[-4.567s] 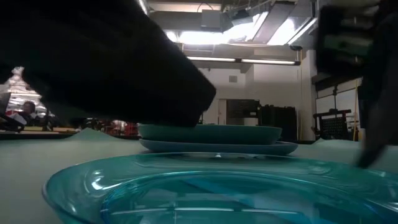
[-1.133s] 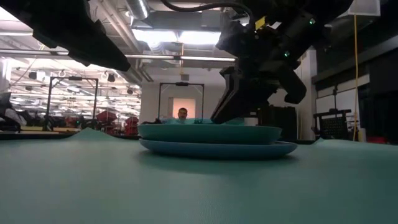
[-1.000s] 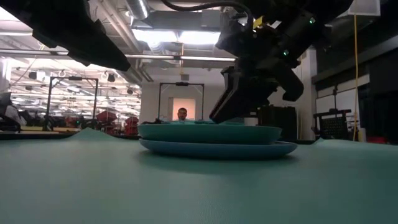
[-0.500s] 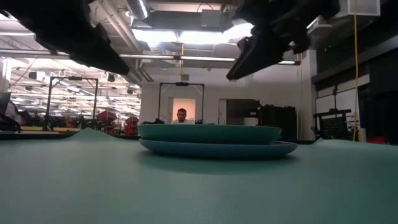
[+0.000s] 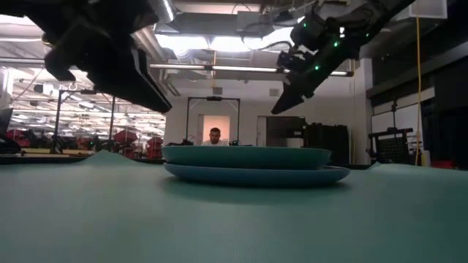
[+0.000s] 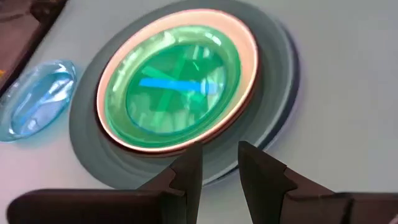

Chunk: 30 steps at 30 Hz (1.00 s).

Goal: Stack plastic plates
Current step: Stack the blue plate on top of the blue plate

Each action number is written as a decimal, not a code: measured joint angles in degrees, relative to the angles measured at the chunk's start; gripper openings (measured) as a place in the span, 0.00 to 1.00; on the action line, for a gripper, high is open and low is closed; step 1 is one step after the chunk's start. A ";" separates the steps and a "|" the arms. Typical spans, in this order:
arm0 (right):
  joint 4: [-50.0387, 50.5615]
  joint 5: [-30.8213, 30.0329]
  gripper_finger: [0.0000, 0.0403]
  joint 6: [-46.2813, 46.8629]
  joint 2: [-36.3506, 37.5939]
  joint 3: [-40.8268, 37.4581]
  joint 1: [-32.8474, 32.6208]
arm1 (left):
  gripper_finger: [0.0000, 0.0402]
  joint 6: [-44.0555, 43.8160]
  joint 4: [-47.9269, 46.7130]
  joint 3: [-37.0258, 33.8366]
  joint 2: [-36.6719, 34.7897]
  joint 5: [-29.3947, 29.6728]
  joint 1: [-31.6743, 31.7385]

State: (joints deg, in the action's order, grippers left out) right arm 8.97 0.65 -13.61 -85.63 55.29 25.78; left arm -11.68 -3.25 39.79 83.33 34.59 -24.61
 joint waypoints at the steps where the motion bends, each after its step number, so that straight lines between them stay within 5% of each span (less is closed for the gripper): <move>1: -1.39 0.05 0.35 1.46 -0.34 0.00 1.53 | 0.24 0.66 -0.29 0.00 -0.02 -1.12 0.93; 17: -6.69 4.35 0.35 27.89 -14.89 0.00 13.52 | 0.24 4.46 7.68 -15.66 -17.28 -8.86 13.40; 30: -11.82 13.93 0.35 37.40 -21.48 2.15 14.37 | 0.24 4.39 11.71 -18.73 -18.16 -10.54 14.16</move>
State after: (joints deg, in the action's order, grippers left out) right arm -2.85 14.58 23.78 -107.11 57.44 40.15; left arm -7.29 8.46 21.06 65.17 24.05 -10.46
